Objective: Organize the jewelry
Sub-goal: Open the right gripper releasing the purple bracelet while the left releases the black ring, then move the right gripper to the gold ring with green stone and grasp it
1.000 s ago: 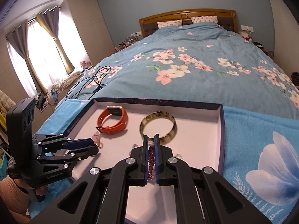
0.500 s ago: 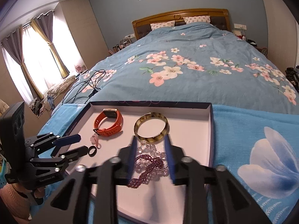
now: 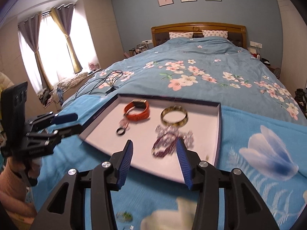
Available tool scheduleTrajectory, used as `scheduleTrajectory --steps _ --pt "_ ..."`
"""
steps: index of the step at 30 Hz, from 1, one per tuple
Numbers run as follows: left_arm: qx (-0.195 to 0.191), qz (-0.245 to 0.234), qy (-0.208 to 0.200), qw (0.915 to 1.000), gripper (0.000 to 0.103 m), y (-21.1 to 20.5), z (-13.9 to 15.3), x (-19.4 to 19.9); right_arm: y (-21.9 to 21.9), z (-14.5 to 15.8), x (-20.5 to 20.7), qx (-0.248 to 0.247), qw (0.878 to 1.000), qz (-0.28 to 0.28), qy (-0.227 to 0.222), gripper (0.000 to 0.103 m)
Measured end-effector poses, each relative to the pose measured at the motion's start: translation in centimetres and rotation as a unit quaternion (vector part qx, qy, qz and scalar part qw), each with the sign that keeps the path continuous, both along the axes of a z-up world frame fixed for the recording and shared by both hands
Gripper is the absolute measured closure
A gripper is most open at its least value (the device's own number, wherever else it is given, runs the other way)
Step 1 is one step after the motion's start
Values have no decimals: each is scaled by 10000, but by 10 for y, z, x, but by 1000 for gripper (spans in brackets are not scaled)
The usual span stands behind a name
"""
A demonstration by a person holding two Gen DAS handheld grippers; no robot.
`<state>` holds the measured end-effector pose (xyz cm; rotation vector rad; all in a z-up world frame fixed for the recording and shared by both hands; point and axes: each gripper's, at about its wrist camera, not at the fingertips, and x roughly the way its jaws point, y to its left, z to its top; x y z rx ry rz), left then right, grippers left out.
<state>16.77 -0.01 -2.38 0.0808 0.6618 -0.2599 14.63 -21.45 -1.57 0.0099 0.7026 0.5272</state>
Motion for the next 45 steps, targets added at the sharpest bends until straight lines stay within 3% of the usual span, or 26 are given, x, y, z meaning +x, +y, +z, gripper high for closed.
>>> scheduleTrajectory --steps 11,21,24,34,39,45 --pt "-47 -204 285 9994 52 3 -23 -40 2 -32 -46 -226 9985 228 434 58" --pt "41 -486 438 9978 52 -15 -36 -56 11 -45 -62 -268 9969 354 649 60" --pt "40 -517 481 9975 52 -18 -38 -55 15 -47 -59 -296 9962 372 734 67" --pt "77 -642 561 9963 52 -25 -43 -52 24 -52 -58 -396 9944 456 867 74" --pt "95 -674 661 9955 53 -27 -45 -49 24 -54 -57 -426 9937 441 940 92" --pt "88 -744 756 9943 56 -32 -48 -44 23 -51 -58 -405 9945 413 871 98"
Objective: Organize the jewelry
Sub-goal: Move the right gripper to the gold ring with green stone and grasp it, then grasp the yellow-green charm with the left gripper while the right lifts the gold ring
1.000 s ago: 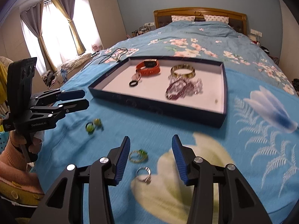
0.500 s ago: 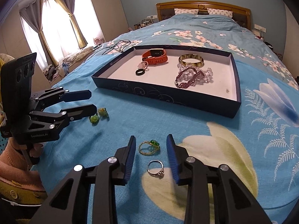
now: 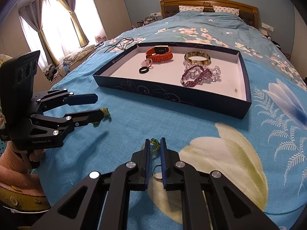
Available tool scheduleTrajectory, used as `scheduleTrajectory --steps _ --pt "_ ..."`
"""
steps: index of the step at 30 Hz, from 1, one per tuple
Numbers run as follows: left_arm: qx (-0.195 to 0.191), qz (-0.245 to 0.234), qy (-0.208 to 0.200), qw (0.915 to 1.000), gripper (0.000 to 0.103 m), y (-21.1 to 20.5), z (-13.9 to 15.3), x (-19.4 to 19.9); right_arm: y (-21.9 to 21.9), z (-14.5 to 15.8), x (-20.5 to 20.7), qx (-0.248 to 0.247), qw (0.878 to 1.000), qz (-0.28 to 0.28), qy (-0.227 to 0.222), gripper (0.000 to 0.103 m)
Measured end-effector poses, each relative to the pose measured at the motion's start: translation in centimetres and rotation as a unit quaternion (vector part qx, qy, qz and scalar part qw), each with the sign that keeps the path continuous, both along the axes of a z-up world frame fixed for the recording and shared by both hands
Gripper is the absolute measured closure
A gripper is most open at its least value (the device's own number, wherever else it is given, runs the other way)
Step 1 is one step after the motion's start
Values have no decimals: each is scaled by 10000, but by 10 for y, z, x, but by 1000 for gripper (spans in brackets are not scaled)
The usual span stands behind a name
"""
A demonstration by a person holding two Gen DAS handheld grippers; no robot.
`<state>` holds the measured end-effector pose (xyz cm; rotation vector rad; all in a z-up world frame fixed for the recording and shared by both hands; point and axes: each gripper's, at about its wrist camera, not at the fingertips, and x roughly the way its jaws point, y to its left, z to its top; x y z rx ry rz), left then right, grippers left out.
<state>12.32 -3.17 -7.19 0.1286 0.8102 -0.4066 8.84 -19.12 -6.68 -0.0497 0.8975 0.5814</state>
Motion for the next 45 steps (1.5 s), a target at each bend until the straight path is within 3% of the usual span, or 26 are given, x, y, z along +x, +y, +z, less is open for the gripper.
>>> scheduleTrajectory --steps 12,20,28,45 --pt "-52 -141 111 9998 63 -7 -3 6 -8 9 -1 229 9996 -105 -139 98" --pt "-58 -145 381 9992 76 -9 -12 13 -9 12 0 333 9992 -111 -182 98" --pt "-92 -131 349 9993 86 -8 -11 12 -8 12 -1 414 9989 -100 -203 98" --pt "-357 -1 20 9994 87 -3 11 2 -11 26 -1 675 9965 -179 -452 98"
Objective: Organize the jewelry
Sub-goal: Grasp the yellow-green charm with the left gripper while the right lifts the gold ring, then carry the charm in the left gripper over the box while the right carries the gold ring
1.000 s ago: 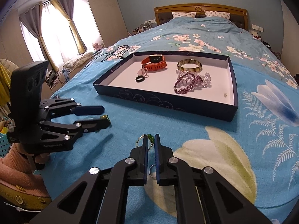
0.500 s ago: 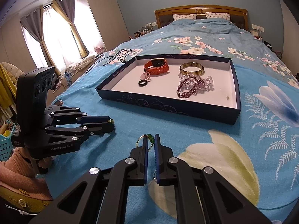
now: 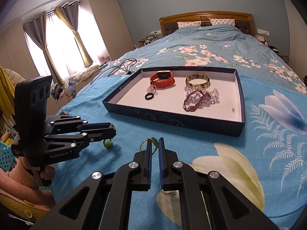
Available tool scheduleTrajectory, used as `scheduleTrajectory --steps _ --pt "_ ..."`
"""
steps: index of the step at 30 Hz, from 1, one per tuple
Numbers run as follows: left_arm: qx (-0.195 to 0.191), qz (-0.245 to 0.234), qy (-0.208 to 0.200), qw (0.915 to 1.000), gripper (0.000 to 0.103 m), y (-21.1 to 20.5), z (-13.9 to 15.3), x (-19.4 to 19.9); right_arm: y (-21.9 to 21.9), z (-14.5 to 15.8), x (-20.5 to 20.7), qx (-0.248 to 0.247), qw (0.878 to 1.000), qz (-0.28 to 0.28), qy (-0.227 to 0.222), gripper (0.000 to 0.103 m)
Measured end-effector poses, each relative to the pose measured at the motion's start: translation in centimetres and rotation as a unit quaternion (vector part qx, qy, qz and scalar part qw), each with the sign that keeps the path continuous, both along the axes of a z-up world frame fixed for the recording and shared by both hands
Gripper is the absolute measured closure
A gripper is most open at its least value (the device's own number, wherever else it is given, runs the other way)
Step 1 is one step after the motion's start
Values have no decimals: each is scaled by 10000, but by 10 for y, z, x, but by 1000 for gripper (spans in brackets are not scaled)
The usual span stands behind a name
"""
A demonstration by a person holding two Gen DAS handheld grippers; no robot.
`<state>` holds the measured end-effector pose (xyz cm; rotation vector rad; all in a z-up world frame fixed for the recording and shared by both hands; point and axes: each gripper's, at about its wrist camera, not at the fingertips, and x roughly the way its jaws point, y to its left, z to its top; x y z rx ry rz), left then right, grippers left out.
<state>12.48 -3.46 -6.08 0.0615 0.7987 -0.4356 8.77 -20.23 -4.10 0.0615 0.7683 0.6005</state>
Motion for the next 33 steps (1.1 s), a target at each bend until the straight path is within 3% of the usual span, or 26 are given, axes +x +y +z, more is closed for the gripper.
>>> scheduleTrajectory --steps 15,33 --pt "-166 77 -415 9990 87 4 30 -9 -3 16 5 189 9994 -125 -275 98" --pt "-223 177 -583 9979 87 2 40 -4 -2 28 14 313 9983 -147 -472 98"
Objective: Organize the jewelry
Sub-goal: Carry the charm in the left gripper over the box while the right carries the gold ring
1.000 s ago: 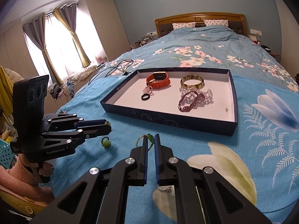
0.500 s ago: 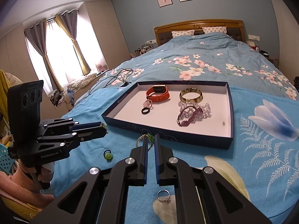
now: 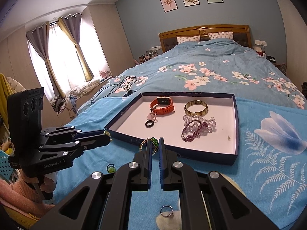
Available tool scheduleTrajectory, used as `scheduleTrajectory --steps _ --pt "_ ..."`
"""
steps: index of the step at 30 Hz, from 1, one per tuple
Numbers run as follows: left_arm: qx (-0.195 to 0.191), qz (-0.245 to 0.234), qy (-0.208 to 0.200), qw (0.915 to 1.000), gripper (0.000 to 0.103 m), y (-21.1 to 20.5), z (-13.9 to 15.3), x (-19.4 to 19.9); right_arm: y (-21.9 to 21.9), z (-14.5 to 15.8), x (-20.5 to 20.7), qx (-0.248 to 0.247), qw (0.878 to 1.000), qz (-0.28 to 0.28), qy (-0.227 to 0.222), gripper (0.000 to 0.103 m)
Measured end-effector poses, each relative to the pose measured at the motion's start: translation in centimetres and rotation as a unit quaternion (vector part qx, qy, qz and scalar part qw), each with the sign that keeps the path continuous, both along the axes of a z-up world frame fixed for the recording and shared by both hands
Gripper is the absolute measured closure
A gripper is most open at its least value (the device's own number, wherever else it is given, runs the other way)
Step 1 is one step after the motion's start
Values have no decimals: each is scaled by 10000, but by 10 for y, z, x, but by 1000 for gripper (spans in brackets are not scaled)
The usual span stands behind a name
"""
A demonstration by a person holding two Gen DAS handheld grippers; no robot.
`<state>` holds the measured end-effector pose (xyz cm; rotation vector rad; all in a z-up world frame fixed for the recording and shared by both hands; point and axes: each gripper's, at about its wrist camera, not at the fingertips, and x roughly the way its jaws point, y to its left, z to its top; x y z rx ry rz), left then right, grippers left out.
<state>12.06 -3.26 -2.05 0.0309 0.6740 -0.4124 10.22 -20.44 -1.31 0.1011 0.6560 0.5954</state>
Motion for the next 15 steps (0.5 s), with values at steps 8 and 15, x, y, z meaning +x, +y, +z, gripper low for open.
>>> scheduleTrajectory --steps 8,15 --pt "-27 30 -18 10000 87 -1 2 4 -2 4 6 63 10000 8 -28 98" --pt "-49 76 -10 10000 87 2 3 9 0 8 9 46 10000 15 -67 98"
